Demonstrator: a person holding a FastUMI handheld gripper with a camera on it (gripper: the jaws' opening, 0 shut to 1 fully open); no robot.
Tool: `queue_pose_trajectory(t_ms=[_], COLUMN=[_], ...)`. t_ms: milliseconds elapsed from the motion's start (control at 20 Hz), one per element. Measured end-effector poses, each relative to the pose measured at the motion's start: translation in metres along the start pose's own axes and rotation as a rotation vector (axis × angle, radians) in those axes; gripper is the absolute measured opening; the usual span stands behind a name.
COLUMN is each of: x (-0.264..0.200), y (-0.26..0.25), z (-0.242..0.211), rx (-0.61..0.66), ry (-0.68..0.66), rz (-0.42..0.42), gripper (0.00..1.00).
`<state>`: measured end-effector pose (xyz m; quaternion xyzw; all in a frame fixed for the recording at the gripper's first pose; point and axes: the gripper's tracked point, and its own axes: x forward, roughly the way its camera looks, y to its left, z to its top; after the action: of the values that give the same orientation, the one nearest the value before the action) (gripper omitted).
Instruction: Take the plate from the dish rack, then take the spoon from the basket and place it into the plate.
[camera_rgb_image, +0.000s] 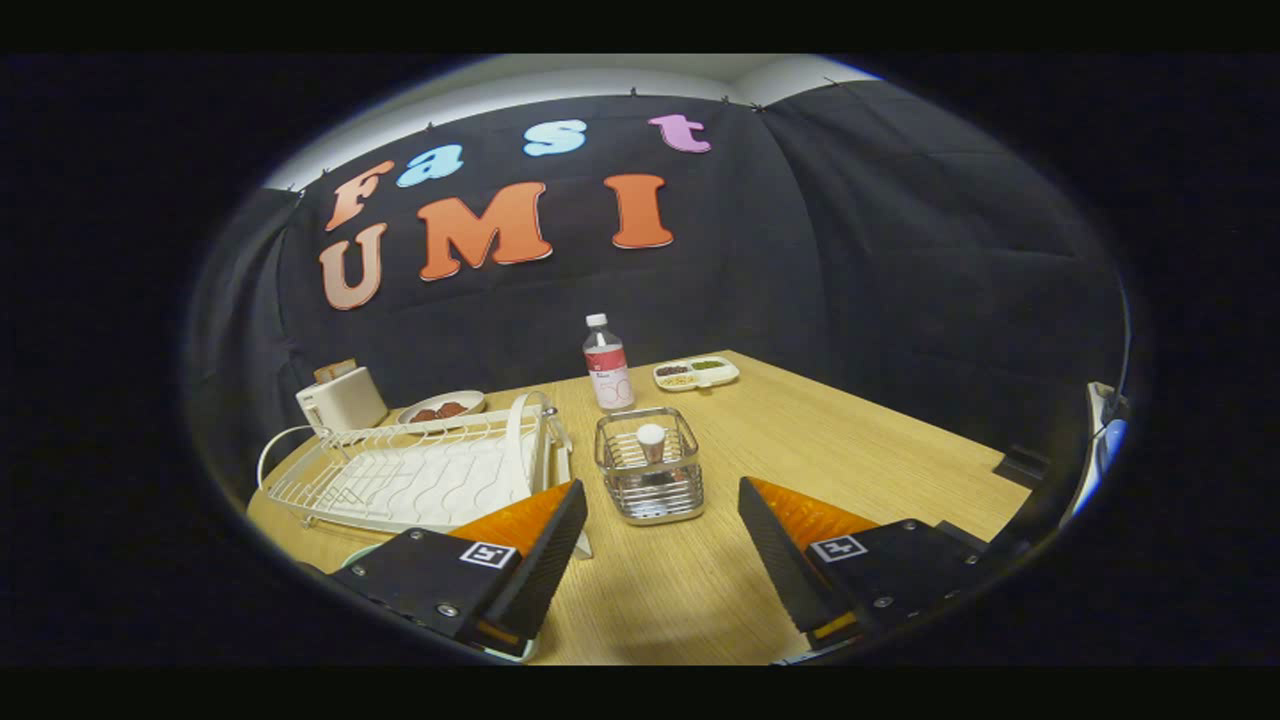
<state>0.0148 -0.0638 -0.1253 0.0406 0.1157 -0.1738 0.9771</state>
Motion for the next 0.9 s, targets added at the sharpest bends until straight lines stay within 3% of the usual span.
queue_pose_trajectory(t_ms=[100, 300, 400, 550, 700, 750, 900], x=[0.008, 0.021, 0.028, 0.036, 0.040, 0.040, 0.040], y=[-0.002, 0.010, 0.010, 0.010, 0.010, 0.010, 0.008], z=[0.007, 0.014, 0.016, 0.019, 0.017, 0.017, 0.021], rx=[-0.028, -0.049, -0.066, -0.098, -0.072, -0.069, -0.089], ry=[-0.035, -0.058, -0.056, -0.068, -0.056, -0.054, -0.057], rz=[-0.014, 0.029, 0.030, 0.015, 0.012, 0.005, -0.006], gripper=[0.91, 0.77, 0.66, 0.38, 0.18, 0.12, 0.07])
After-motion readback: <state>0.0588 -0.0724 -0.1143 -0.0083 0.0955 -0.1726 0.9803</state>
